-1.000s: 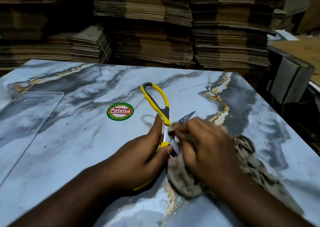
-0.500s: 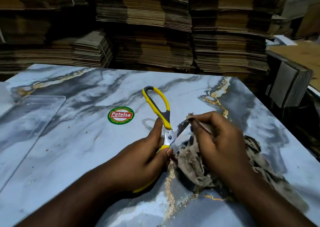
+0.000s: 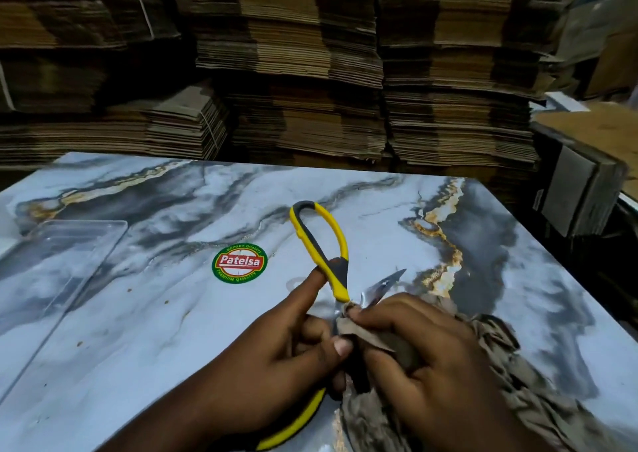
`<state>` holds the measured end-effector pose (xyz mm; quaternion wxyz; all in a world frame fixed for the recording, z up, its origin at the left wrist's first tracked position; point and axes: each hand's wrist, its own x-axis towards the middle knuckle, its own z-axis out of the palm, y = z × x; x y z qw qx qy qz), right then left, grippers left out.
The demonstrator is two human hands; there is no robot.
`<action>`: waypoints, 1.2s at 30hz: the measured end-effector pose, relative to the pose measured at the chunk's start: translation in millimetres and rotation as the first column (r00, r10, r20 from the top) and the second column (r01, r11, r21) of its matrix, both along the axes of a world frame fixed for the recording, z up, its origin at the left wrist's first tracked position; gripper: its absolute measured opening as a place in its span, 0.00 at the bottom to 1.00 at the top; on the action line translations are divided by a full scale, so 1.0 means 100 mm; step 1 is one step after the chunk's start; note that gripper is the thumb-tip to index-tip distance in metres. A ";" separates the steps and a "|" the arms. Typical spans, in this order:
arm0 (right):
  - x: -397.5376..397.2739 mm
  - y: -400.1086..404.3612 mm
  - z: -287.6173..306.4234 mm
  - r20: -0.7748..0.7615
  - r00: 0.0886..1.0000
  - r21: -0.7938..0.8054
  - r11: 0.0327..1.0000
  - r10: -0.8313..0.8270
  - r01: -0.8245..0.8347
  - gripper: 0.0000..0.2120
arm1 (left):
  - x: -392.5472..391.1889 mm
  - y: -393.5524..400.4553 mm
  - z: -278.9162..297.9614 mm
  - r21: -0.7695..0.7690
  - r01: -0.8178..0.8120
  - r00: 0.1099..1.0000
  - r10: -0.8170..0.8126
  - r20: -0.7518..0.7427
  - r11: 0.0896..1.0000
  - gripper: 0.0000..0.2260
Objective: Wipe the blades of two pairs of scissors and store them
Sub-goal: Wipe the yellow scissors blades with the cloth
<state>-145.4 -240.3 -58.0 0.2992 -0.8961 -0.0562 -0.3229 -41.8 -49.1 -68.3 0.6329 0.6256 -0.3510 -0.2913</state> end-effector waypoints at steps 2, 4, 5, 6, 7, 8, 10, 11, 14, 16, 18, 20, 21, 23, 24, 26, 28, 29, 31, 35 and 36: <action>0.02 0.01 -0.01 -0.002 1.000 0.000 1.000 0.008 -0.008 0.08 | 0.02 0.01 0.03 0.027 0.011 1.000 -0.012 0.015 1.000 0.30; 0.04 0.01 -0.03 -0.005 0.999 -0.040 0.998 -0.039 0.039 0.09 | 0.05 0.00 0.06 0.071 0.010 0.996 -0.016 0.083 0.997 0.28; 0.06 0.00 -0.04 -0.004 0.996 -0.065 0.994 -0.085 0.084 0.09 | 0.06 -0.01 0.06 0.094 0.010 0.992 -0.021 0.123 0.996 0.28; 0.08 0.00 -0.05 -0.006 0.992 -0.067 0.990 -0.127 0.127 0.10 | 0.07 -0.01 0.06 0.117 0.011 0.987 -0.029 0.156 0.993 0.27; 0.10 -0.02 -0.05 -0.012 0.988 -0.050 0.987 -0.156 0.155 0.10 | 0.08 -0.03 0.05 0.139 0.007 0.984 -0.031 0.175 0.990 0.27; 0.12 -0.02 -0.06 -0.017 0.987 -0.030 0.987 -0.159 0.158 0.11 | 0.10 -0.04 0.04 0.153 -0.003 0.983 -0.025 0.179 0.988 0.28; 0.13 0.01 -0.06 -0.015 0.994 -0.036 0.993 -0.113 0.112 0.09 | 0.10 -0.03 0.01 0.146 -0.013 0.990 -0.008 0.143 0.989 0.28; 0.11 0.04 -0.06 -0.006 0.997 -0.065 0.995 -0.081 0.080 0.08 | 0.10 -0.02 0.00 0.126 -0.011 0.994 -0.003 0.113 0.992 0.28; 0.13 0.01 -0.03 0.007 0.993 -0.138 0.984 -0.117 0.116 0.07 | 0.08 -0.01 -0.01 0.117 -0.020 0.995 0.008 0.104 0.993 0.30; 0.15 -0.07 0.00 -0.006 0.976 -0.066 0.974 -0.218 0.217 0.08 | 0.08 -0.02 -0.01 0.141 -0.028 0.987 0.005 0.162 0.990 0.30; 0.15 -0.05 0.00 -0.010 0.980 -0.039 0.979 -0.199 0.198 0.08 | 0.06 -0.04 -0.01 0.142 -0.036 0.980 0.008 0.198 0.989 0.27; 0.09 0.08 -0.02 -0.011 0.997 -0.104 0.992 -0.072 0.070 0.10 | 0.04 -0.04 -0.01 0.134 -0.046 0.979 0.018 0.203 0.990 0.26; 0.07 0.11 -0.02 -0.004 0.999 -0.148 0.988 -0.047 0.045 0.10 | 0.03 -0.04 -0.01 0.132 -0.051 0.978 0.022 0.208 0.990 0.26; 0.11 0.03 -0.01 -0.001 0.993 -0.144 0.983 -0.114 0.113 0.10 | 0.03 -0.04 -0.01 0.136 -0.058 0.976 0.027 0.216 0.989 0.27; 0.13 0.00 0.00 -0.006 0.986 -0.099 0.981 -0.169 0.167 0.09 | 0.04 -0.04 -0.01 0.138 -0.061 0.976 0.030 0.217 0.989 0.27; 0.14 0.02 0.02 -0.023 0.979 -0.060 0.977 -0.204 0.203 0.08 | 0.04 -0.06 0.00 0.138 -0.075 0.969 0.040 0.242 0.988 0.26; 0.10 0.14 0.02 -0.019 0.992 -0.123 0.985 -0.127 0.124 0.10 | 0.03 -0.06 0.00 0.147 -0.081 0.962 0.038 0.272 0.986 0.26; 0.11 0.13 0.01 -0.019 0.994 -0.150 0.983 -0.108 0.104 0.11 | 0.03 -0.06 0.00 0.153 -0.079 0.962 0.035 0.273 0.985 0.26; 0.18 -0.06 0.00 -0.033 0.974 -0.074 0.973 -0.223 0.220 0.08 | 0.03 -0.06 -0.02 0.183 -0.065 0.964 0.014 0.266 0.981 0.25; 0.19 -0.07 -0.02 -0.038 0.974 0.008 0.974 -0.225 0.225 0.07 | 0.02 -0.07 -0.05 0.191 -0.057 0.954 -0.003 0.299 0.980 0.26; 0.15 0.05 -0.03 -0.039 0.986 -0.054 0.985 -0.165 0.162 0.10 | 0.01 -0.06 -0.05 0.170 -0.061 0.955 0.008 0.297 0.984 0.26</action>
